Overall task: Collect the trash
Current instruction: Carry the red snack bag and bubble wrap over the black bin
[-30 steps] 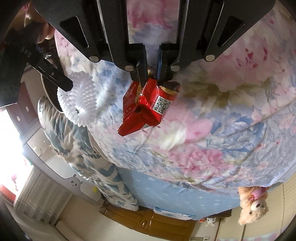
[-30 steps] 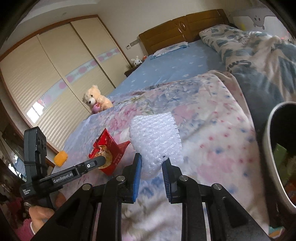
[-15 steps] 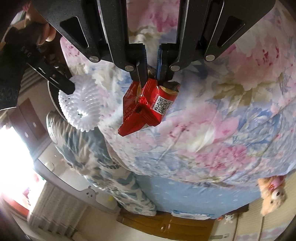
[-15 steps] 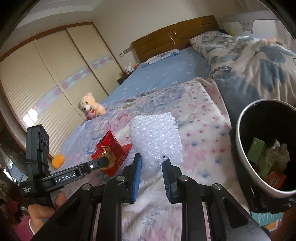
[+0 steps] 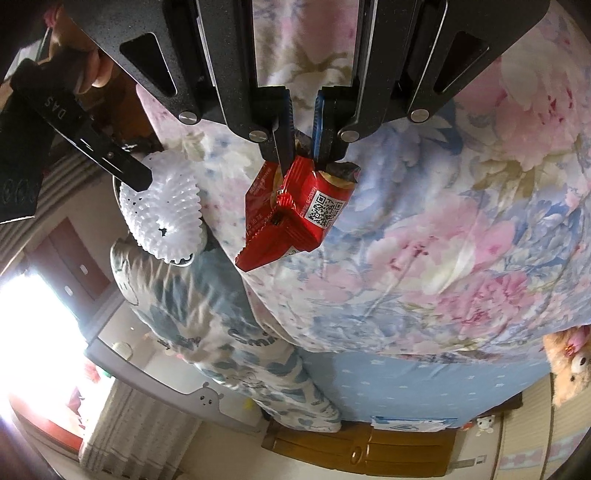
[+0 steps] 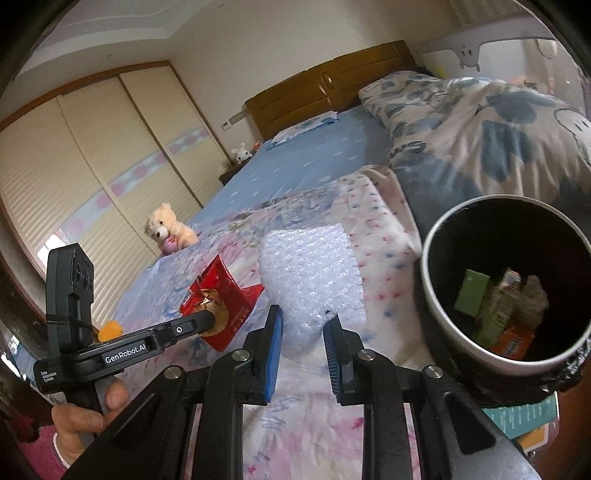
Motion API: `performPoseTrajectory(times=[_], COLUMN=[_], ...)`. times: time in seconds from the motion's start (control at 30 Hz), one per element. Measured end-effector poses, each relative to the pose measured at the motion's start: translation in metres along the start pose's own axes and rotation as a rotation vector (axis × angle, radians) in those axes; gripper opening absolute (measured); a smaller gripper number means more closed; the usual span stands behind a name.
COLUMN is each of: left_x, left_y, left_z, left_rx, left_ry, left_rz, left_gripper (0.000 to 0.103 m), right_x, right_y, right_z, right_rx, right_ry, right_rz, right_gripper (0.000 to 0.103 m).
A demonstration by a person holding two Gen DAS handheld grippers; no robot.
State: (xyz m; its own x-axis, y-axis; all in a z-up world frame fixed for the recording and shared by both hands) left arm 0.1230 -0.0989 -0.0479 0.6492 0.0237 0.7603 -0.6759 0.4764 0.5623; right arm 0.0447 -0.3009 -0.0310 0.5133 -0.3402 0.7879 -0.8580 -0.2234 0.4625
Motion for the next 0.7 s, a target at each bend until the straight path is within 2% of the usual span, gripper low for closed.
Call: performPoseTrajectory(times=[0.7], left_x=[0.003], left_y=[-0.017], left_z=[0.063], left_rx=[-0.079], left_ry=[-0.09], left_rz=[-0.029], left_gripper=[0.007], right_x=[0.014], right_y=[0.038], right_z=[0.045], right_rx=[-0.092], right_ry=[-0.052], right_rz=[0.061], right_gripper=[0.022])
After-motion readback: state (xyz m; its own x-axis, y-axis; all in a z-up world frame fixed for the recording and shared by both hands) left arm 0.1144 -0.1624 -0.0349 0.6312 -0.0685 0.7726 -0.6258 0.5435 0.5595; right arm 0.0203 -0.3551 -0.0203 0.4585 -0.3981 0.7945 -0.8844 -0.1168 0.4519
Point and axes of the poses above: each gripper's, at about its wrist camera, not at the fingertips, and y roughly against the way its jaws point, z to its right, x to its top, the point moved 1 cm from there along -y, roughly the way its jaws point, and after that the axes turned 13 degrees about z, right-handed, at the moved point
